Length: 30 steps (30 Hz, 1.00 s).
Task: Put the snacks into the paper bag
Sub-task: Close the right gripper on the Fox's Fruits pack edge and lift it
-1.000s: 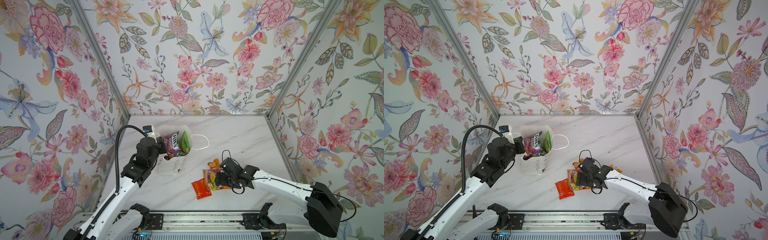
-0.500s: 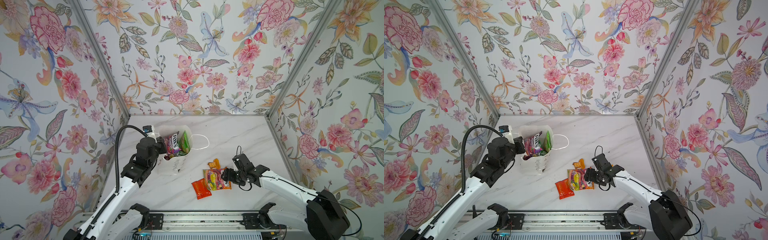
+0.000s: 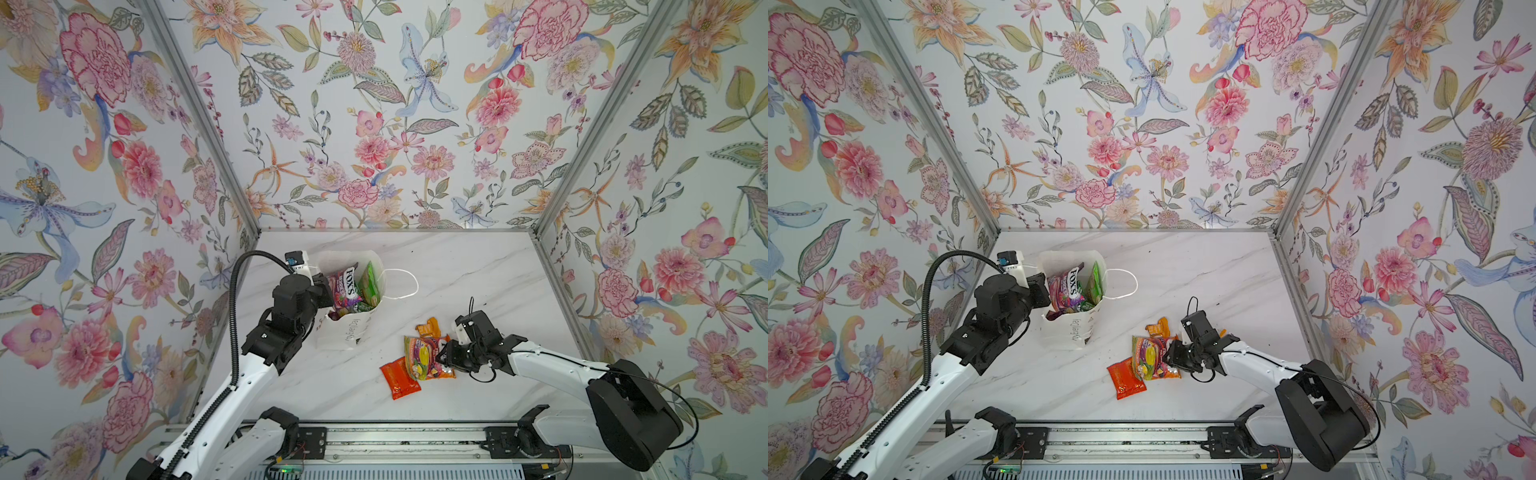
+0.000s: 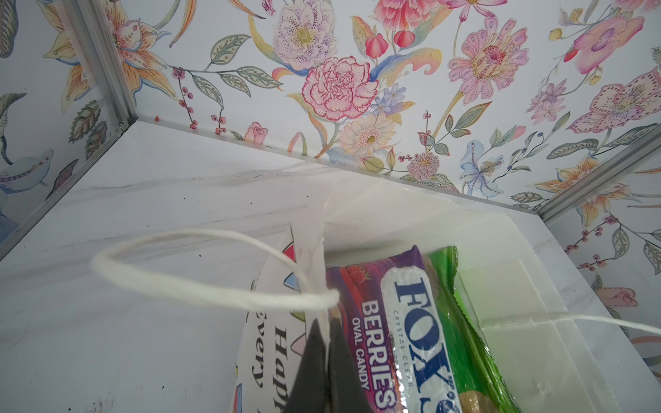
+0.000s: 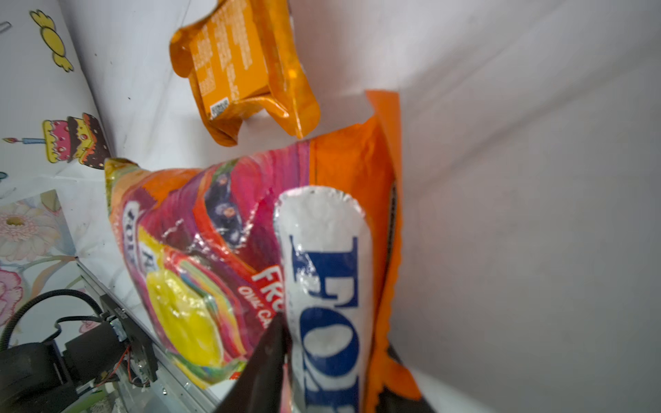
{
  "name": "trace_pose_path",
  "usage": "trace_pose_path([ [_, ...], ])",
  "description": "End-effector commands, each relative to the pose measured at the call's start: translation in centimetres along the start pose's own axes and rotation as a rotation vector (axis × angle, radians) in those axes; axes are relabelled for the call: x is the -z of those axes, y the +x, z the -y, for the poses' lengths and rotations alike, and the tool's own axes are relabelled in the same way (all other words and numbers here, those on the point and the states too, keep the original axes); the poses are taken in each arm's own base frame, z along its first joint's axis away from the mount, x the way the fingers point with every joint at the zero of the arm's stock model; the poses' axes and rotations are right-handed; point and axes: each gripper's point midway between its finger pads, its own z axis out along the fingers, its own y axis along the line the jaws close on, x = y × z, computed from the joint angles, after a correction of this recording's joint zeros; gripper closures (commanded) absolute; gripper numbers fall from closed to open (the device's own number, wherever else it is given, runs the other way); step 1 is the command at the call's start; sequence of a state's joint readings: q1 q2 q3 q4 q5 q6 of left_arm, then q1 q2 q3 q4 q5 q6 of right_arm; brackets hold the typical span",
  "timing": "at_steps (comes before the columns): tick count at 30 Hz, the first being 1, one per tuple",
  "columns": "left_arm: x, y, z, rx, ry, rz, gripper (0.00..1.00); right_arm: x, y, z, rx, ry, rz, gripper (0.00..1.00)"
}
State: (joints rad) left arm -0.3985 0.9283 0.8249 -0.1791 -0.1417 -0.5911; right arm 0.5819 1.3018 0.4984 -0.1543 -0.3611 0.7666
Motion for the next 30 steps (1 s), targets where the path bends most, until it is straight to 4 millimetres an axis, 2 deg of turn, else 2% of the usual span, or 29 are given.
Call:
trace_pose_path([
  [1,0.5,-2.4,0.5,0.022,0.018,0.081,1.0,0.1,0.8,1.2,-0.025,0.027,0.004,0.77],
  [5,0.4,-2.5,0.6,0.023,0.02,0.081,1.0,1.5,-0.2,0.5,-0.035,-0.004,0.075,0.87],
  [11,0.4,-2.3,0.7,0.026,0.027,0.077,1.0,3.2,-1.2,-0.5,-0.059,-0.045,0.144,0.94],
  [19,0.3,-2.3,0.9,0.022,0.035,0.071,1.0,6.1,-2.5,-2.3,-0.05,-0.088,0.23,0.97],
  [21,0.2,-2.3,1.0,0.022,0.037,0.07,1.0,6.4,-2.6,-2.3,-0.048,-0.08,0.238,1.0],
  [27,0.1,-2.2,1.1,0.023,0.041,0.067,1.0,7.1,-2.8,-2.7,-0.049,-0.087,0.249,1.0],
  [30,0.2,-2.4,1.1,0.02,0.041,0.068,1.0,8.5,-3.5,-3.8,-0.035,-0.103,0.288,1.0],
])
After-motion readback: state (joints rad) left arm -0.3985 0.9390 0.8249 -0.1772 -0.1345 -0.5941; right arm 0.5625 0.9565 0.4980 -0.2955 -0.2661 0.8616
